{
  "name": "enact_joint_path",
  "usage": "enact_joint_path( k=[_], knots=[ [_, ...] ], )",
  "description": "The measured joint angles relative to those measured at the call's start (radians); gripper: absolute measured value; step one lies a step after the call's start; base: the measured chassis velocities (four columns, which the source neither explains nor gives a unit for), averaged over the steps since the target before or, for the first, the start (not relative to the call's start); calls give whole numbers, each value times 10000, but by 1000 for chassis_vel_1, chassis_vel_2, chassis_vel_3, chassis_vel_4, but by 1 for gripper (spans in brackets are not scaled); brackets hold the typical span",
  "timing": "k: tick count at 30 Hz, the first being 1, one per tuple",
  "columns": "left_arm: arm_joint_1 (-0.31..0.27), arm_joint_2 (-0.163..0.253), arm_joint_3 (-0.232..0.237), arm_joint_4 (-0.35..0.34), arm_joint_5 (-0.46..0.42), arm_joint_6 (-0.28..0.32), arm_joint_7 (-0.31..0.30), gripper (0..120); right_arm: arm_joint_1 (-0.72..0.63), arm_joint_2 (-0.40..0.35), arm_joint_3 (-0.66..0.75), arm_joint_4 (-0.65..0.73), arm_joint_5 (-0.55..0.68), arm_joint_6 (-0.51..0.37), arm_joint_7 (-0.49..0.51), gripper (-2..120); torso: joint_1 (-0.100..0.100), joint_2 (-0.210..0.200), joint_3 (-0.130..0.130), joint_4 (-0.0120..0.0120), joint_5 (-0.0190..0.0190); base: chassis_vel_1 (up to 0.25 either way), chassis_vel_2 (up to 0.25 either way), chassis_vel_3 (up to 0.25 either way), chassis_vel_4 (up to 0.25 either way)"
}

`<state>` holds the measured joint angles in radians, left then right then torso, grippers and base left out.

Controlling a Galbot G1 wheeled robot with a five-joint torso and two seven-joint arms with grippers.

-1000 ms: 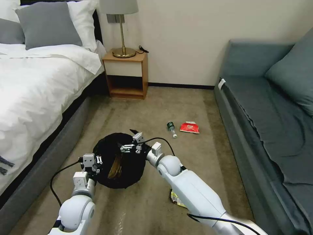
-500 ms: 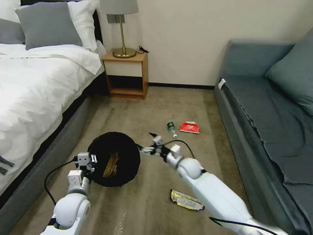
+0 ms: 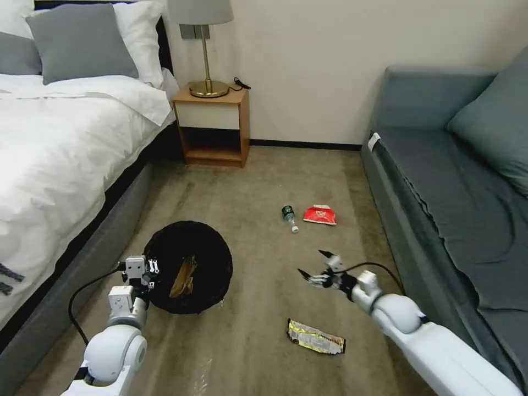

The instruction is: Pick up the trash bin, then pick up the garbage on the floor and place it into the trash bin.

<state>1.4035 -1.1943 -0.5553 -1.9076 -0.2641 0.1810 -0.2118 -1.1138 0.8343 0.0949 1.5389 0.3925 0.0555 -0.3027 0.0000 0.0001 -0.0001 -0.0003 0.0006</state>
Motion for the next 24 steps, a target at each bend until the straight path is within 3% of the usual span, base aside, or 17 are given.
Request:
enact_joint_path(
  k=[5, 13, 24],
  knots=[
    [-18, 30, -51, 0, 17, 8, 19, 4, -987, -323, 327, 395, -477, 58, -101, 100, 0, 1, 0, 2, -3, 0, 0, 0, 0],
    [173, 35, -206, 1, 41, -85, 43, 4, -1815, -202, 185, 252, -1397, 135, -246, 100, -1, 1, 0, 4, -5, 0, 0, 0, 0],
    [193, 10, -174, -52, 50, -106, 13, 4, -1994, 37, -270, -630, -2163, 356, -626, 100, 0, 0, 1, 3, -6, 0, 0, 0, 0]
  ],
)
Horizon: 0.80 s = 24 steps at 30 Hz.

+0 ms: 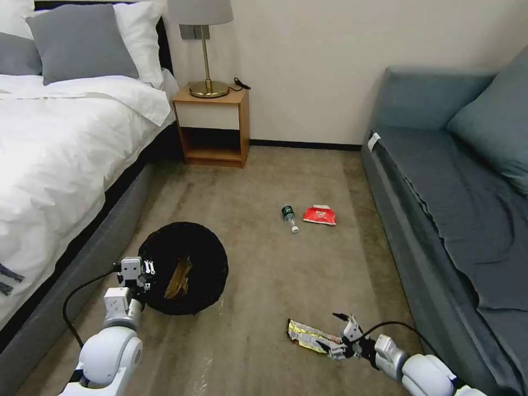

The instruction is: Pick up the trash bin, then pick up the garbage on the floor and place it into the trash bin.

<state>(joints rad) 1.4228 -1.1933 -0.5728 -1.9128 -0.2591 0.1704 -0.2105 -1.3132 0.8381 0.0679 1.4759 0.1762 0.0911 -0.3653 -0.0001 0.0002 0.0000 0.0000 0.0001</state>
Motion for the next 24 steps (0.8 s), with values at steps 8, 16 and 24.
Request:
enact_joint_path(
  k=[8, 16, 24],
  knots=[
    [59, -5, -24, 71, 7, -15, -4, 4, 239, 318, -168, -792, -295, 265, -93, 100, 0, 0, 0, 1, -1, 0, 0, 0, 0],
    [4, -17, -10, 80, -29, -17, -58, 4, 509, 481, -296, -1203, -308, 318, -107, 100, 0, -3, 0, 1, -2, 0, 0, 0, 0],
    [-42, -37, 15, 241, -71, -28, -111, 4, 636, 735, -421, -1732, -322, 405, -107, 100, 0, -2, 0, 0, -1, 0, 0, 0, 0]
  ],
)
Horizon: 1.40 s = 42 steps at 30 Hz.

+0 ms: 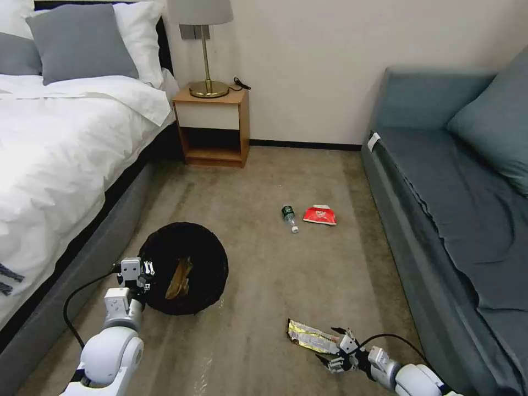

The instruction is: Pick up the trash bin, then pick up the garbage on the floor and place it into the trash bin.

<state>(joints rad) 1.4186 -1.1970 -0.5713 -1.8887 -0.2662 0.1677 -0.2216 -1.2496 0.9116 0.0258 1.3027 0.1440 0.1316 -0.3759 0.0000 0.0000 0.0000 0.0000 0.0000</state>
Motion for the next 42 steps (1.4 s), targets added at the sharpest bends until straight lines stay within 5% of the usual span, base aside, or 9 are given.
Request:
enact_joint_path(
  k=[32, 42],
  knots=[
    [41, -36, 70, 170, 9, -107, 72, 4, 588, 489, 348, -1630, -230, 129, -1247, 99, 0, 0, 0, -1, 0, 0, 0, 0, 0],
    [34, -26, 39, 228, -7, -149, 103, 4, 869, 500, 272, -1677, -201, 118, -1457, 67, 0, 0, 0, 1, 0, 0, 0, 0, 0]
  ],
)
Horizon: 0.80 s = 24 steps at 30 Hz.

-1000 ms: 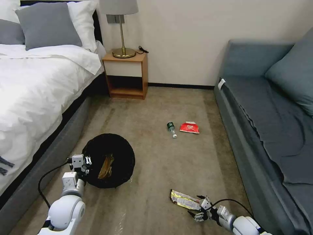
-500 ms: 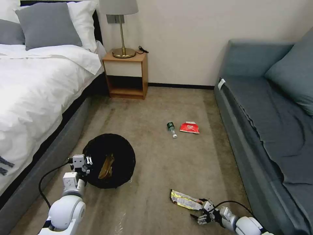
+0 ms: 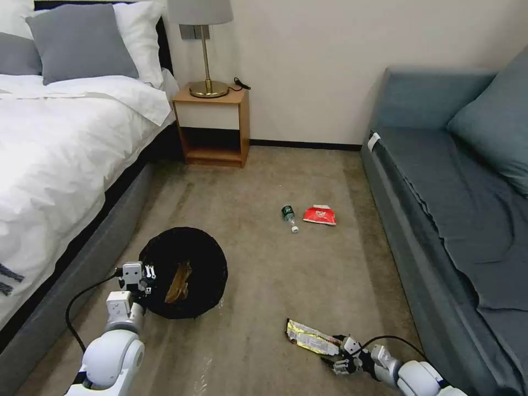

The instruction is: Pick up the trash bin, then pick up the garbage on the floor and place it into the trash bin.

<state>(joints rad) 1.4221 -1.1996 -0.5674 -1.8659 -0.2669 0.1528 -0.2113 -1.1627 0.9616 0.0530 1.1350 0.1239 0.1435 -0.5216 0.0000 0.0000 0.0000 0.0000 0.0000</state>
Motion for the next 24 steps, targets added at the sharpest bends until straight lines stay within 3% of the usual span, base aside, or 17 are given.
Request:
enact_joint_path(
  k=[3, 7, 9, 13, 16, 24],
  knots=[
    [2, 0, 2, 28, -2, -11, 18, 4, 36, 14, -17, -65, -9, -8, -87, 53, 0, 0, 0, 0, 0, 0, 0, 0, 0],
    [2, 13, -6, 40, -6, -20, 29, 4, 36, 31, -19, -92, -12, -8, -126, 45, 0, 0, 0, -1, 0, 0, 0, 0, 0],
    [-4, 44, -26, 51, -30, -30, 35, 4, 47, 68, -12, -141, -15, -6, -230, 28, 0, 0, 0, -1, 0, 0, 0, 0, 0],
    [-4, 41, -26, 51, -32, -31, 37, 4, 54, 72, -12, -151, -20, -6, -262, 22, 0, 0, 0, 0, 1, 0, 0, 0, 0],
    [6, 33, -24, 51, -34, -44, 76, 4, 57, 81, -8, -172, -24, -6, -293, 4, 0, 0, 0, 0, 1, 0, 0, 0, 0],
    [36, 31, -28, 60, -33, -79, 83, 4, 55, 117, 68, -208, -51, 19, -357, 0, 0, 0, 0, -1, 0, 0, 0, 0, 0]
  ],
)
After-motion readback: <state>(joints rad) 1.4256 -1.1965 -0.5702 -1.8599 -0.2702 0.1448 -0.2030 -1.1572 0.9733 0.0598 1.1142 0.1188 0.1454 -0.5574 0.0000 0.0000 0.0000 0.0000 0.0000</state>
